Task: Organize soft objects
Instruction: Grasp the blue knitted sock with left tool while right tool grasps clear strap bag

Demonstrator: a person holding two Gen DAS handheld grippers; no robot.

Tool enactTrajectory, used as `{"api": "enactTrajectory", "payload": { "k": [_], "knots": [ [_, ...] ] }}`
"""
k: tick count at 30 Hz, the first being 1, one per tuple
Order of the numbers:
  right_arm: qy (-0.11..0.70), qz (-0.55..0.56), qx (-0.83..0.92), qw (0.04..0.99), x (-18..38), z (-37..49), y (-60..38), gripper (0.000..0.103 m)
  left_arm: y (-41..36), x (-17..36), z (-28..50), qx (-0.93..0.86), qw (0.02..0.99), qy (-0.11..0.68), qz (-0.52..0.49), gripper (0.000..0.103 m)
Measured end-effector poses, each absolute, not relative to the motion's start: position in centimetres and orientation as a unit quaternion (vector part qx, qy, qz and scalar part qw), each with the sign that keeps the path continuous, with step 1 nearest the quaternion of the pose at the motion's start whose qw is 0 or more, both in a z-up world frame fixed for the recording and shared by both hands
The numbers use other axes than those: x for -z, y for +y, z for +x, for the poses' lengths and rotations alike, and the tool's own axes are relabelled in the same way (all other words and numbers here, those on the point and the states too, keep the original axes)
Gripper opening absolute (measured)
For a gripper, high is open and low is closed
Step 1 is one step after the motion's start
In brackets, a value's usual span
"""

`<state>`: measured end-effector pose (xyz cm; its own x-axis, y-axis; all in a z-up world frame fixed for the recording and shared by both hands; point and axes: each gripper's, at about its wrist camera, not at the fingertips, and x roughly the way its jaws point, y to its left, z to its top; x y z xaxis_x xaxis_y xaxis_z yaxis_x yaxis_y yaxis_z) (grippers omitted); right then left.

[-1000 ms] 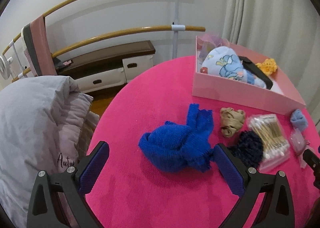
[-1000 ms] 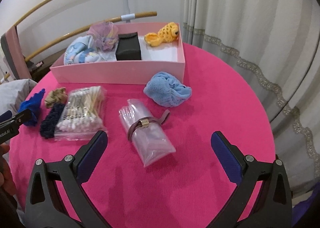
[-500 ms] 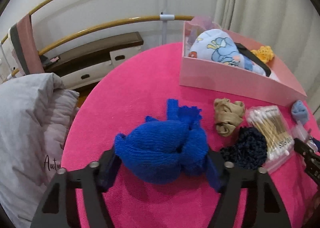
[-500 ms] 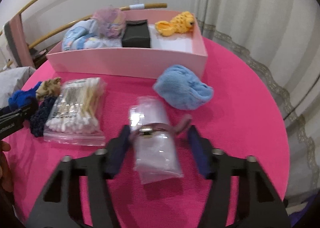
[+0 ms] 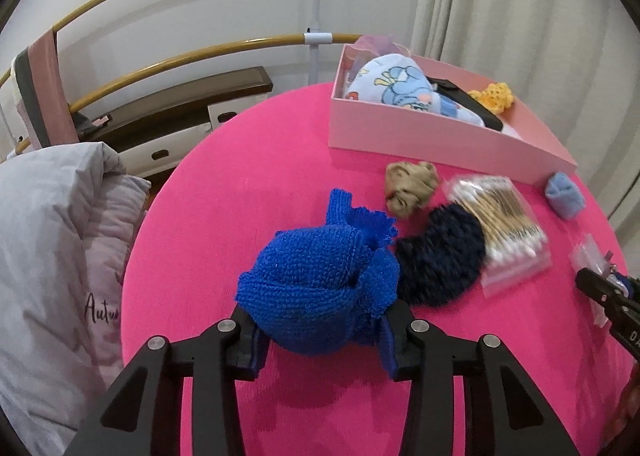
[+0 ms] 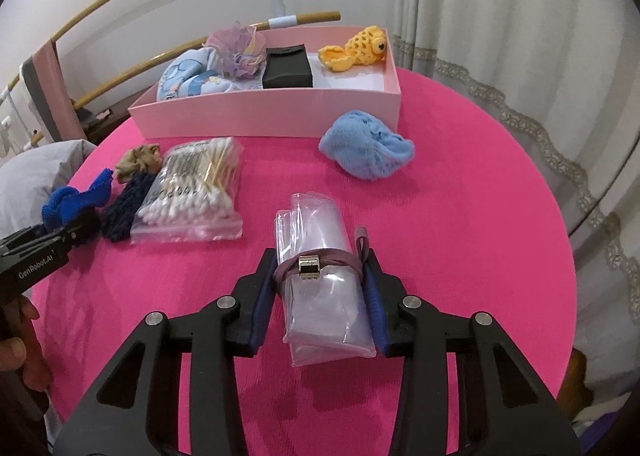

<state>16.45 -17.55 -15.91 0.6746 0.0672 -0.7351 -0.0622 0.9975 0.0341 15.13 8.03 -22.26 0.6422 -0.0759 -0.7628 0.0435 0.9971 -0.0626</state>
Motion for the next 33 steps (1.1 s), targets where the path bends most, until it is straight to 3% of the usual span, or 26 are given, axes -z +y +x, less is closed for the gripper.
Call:
{"api": "enactTrajectory", "payload": {
  "k": [33],
  "knots": [
    [0.311,0.012,-0.104,0.944,7.8,6.5,-14.2,0.037,7.6,9.9,-3.4,0.054,0.940,0.336,-0.018,0.040]
  ]
}}
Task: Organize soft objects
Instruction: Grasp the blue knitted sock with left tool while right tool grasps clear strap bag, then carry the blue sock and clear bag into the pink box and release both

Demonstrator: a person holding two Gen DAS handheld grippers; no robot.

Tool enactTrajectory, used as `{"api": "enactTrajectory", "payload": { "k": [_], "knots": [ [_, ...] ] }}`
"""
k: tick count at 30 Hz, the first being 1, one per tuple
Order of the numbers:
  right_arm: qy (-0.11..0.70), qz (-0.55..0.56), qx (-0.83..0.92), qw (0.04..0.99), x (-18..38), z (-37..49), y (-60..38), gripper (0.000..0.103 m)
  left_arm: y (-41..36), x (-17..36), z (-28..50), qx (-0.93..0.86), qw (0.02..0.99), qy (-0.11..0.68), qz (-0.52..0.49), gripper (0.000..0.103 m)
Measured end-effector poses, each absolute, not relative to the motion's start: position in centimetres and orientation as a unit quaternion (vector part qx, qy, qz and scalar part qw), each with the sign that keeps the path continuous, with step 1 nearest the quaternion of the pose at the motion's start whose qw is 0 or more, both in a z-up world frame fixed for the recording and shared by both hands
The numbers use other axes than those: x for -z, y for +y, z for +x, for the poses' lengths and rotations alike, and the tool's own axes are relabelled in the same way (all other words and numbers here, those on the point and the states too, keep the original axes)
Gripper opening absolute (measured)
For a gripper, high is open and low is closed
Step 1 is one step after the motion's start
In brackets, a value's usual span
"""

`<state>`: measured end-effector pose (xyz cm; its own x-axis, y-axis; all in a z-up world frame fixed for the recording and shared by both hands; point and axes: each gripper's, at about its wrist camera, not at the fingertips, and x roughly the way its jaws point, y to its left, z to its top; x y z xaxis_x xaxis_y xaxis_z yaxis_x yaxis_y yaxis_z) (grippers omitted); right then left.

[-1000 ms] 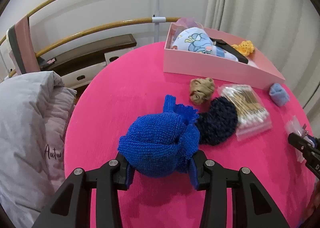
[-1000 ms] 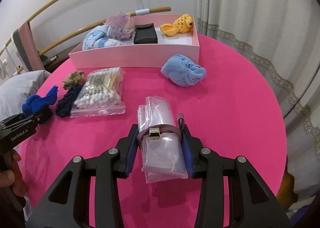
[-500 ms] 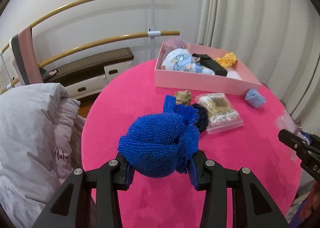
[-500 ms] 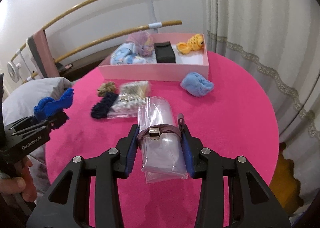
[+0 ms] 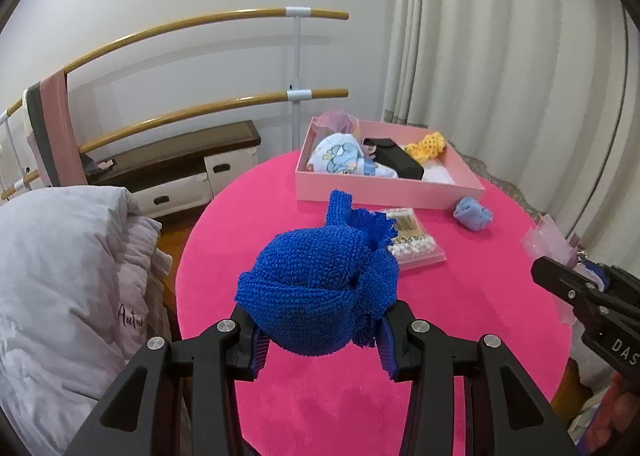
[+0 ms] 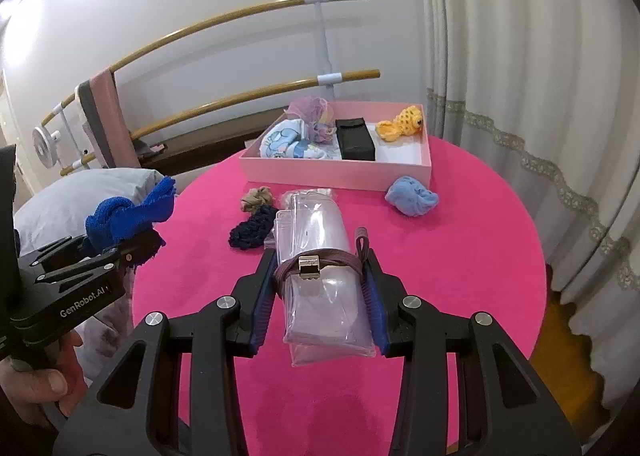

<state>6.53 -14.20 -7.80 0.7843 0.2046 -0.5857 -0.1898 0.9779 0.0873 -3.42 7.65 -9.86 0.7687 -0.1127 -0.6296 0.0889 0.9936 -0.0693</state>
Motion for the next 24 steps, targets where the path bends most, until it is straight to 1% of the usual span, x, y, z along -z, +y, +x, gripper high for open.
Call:
{"api": "enactTrajectory", "payload": {
  "k": [6,11,15,24],
  "knots": [
    [0.306,0.010,-0.107,0.946,7.3,6.1,-14.0,0.037,8.0,8.8,-4.7,0.052,0.943,0.329,-0.022,0.040],
    [0.306,0.021,-0.113,0.945,7.1,6.5,-14.3,0.037,7.8,8.5,-3.8,0.055,0.941,0.331,-0.026,0.041],
    [0.306,0.028,-0.113,0.945,6.8,7.7,-15.1,0.038,7.6,8.0,-2.0,0.059,0.943,0.327,-0.024,0.041],
    [0.287,0.033,-0.090,0.953,3.5,13.5,-17.6,0.038,6.3,6.1,4.7,0.068,0.950,0.305,-0.018,0.041]
  ]
}}
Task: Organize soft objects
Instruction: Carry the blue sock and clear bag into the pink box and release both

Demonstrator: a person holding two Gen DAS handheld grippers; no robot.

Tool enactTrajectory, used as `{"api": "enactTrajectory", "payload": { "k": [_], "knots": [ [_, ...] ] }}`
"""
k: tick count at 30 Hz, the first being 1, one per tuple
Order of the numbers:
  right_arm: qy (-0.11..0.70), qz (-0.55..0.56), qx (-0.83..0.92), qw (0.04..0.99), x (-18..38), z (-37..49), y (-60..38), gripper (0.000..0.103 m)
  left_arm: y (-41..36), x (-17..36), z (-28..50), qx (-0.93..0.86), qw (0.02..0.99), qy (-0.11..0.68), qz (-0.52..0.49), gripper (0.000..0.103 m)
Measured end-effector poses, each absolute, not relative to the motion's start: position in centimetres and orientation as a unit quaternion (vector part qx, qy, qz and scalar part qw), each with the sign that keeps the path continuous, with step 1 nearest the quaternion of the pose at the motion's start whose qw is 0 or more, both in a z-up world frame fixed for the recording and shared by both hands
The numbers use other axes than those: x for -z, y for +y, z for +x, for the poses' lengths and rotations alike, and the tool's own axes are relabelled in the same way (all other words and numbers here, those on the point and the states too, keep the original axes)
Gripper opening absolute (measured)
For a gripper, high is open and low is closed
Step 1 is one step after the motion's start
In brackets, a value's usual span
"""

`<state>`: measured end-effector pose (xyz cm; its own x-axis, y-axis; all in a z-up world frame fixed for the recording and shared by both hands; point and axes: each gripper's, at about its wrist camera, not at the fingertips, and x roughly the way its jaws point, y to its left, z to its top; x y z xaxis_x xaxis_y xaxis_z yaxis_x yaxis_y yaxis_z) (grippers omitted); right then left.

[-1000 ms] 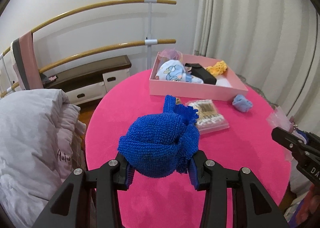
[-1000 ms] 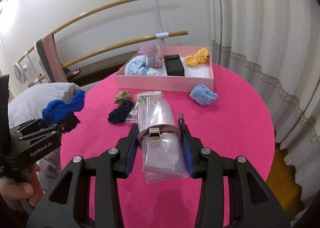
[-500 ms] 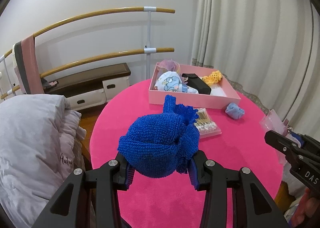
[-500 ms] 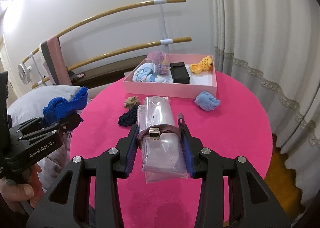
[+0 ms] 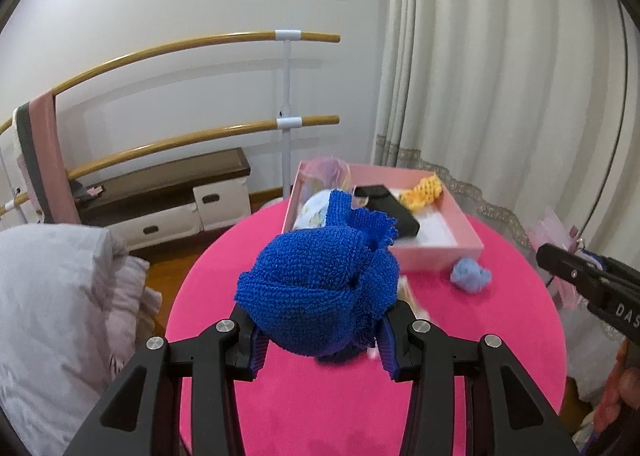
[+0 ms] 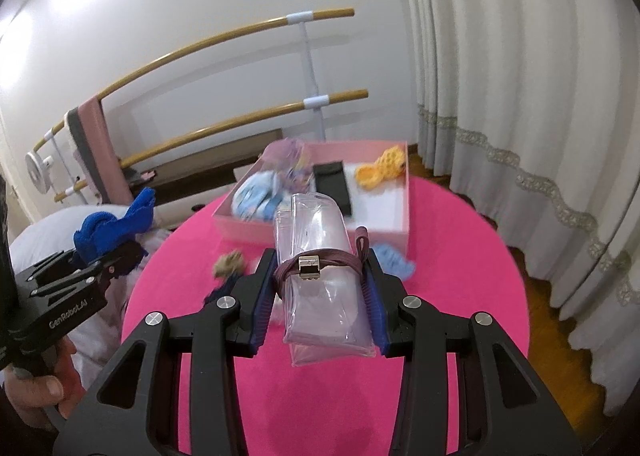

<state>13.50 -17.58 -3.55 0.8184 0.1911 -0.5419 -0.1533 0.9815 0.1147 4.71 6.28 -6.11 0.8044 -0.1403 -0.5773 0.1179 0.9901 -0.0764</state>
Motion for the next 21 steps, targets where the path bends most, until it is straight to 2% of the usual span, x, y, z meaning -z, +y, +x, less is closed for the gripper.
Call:
{"api": "enactTrajectory", "payload": {
  "k": [12,21],
  "knots": [
    [0.287,0.058,-0.083,0.953,0.9,23.3,-19.8,0.038,2.4,4.9,17.6,0.088,0.949,0.303,-0.010,0.041],
    [0.313,0.067,-0.082,0.944,1.2,29.7,-20.3,0.038,-0.3,5.4,27.4,0.088,0.945,0.314,0.007,0.041]
  ]
}}
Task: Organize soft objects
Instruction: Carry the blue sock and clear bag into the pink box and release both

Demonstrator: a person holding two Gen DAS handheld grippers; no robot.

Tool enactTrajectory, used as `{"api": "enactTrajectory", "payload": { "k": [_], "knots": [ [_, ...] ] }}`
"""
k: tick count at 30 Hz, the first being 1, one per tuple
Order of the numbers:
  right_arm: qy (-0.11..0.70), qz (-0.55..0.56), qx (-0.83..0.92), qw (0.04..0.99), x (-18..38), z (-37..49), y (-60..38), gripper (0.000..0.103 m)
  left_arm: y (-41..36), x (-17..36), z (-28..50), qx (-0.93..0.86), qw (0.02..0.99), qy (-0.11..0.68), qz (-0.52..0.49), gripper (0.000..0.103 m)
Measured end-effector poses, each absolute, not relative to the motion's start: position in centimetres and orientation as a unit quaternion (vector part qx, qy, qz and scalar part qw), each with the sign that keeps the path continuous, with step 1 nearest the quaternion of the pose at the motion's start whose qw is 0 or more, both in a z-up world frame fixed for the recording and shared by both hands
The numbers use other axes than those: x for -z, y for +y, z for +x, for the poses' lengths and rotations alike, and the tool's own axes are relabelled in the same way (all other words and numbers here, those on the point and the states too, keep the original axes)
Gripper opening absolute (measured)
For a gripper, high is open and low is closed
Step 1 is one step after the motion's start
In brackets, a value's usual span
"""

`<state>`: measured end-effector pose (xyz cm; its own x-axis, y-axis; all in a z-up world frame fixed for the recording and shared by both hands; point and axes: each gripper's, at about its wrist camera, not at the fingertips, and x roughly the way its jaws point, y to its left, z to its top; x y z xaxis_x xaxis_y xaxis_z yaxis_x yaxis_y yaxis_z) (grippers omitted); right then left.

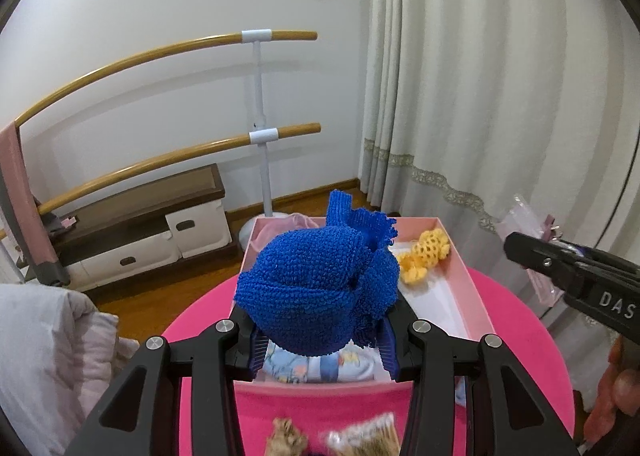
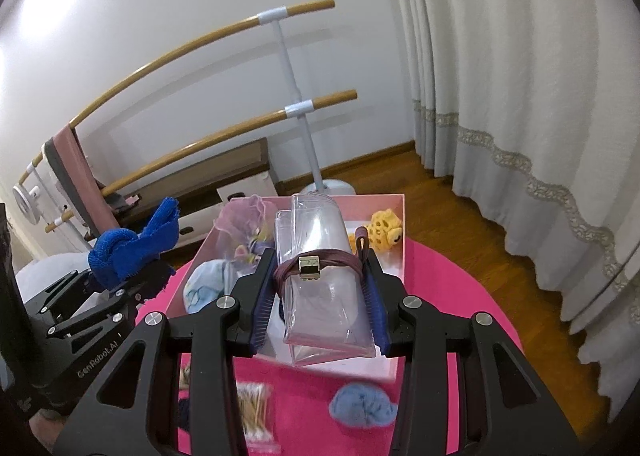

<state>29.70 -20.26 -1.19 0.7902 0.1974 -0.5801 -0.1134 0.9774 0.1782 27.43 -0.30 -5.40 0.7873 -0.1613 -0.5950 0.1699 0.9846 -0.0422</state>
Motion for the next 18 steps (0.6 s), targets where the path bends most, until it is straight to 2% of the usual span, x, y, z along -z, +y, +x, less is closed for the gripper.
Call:
{"api": "enactTrajectory", "payload": {
  "k": [15,18],
  "knots": [
    [0.396,0.088,-0.063,0.912,6.7,38.9,-21.5,0.038,-5.2,8.7,42.5,0.098,0.922,0.374,0.015,0.043],
    [0.412,0.093,-0.062,0.904,8.0,40.0,-21.6,0.039,-5.8,9.4,45.2,0.099,0.915,0.390,0.019,0.048]
  ]
}}
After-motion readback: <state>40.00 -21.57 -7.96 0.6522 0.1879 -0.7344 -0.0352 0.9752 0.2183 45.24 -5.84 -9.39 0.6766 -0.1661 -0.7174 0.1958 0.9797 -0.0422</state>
